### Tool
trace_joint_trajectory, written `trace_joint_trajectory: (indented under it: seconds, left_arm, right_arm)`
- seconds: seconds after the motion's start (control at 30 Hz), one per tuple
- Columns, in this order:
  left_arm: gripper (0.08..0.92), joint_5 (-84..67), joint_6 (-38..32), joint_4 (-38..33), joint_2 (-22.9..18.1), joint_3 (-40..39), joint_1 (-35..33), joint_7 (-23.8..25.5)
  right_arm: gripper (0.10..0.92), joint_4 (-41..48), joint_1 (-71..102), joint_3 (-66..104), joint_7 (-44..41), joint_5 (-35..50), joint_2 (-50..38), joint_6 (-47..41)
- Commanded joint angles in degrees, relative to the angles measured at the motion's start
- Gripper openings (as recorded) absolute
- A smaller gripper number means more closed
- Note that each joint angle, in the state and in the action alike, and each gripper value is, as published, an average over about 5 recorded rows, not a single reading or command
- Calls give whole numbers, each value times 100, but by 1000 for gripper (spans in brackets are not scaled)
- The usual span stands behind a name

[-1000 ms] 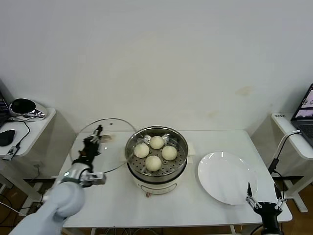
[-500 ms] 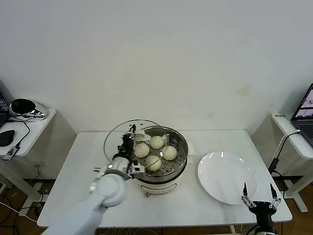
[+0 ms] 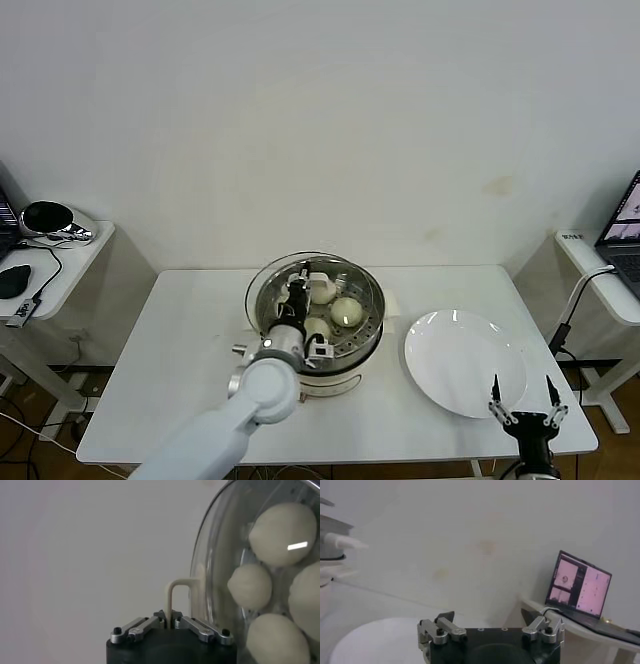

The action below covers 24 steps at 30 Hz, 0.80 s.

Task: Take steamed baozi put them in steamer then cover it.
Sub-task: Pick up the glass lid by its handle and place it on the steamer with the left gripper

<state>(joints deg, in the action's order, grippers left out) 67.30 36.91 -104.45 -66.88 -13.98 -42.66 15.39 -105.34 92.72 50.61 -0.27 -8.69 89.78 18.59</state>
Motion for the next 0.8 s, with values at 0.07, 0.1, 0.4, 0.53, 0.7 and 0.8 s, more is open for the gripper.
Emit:
trace_joint_trajectory:
  seconds: [0.07,0.1,0.4,0.53,0.7,0.8]
  left_arm:
    - [138,200,31,171,-251,-161,75,17]
    - [138,199,27,178,-263,-160,72,10]
    - [138,231,-11,266,-329,-137,17,-61]
    - [138,249,-23,314,-375,-124,-4,-81]
    - [138,256,-25,324,-385,-132,-25,-81]
    - [138,263,-27,341,-374,-137,-31,-79]
  right_arm:
    - [823,75,-7,-20,37,-60,6,21]
    - [823,80,-9,-21,37,-61,6,22]
    - [823,158,2,-29,7,-54,-28,88]
    - [823,193,1,-29,2,-42,-44,99]
    - [823,222,4,-26,-30,-37,-57,119]
    - [823,236,16,-26,-62,-46,-62,134]
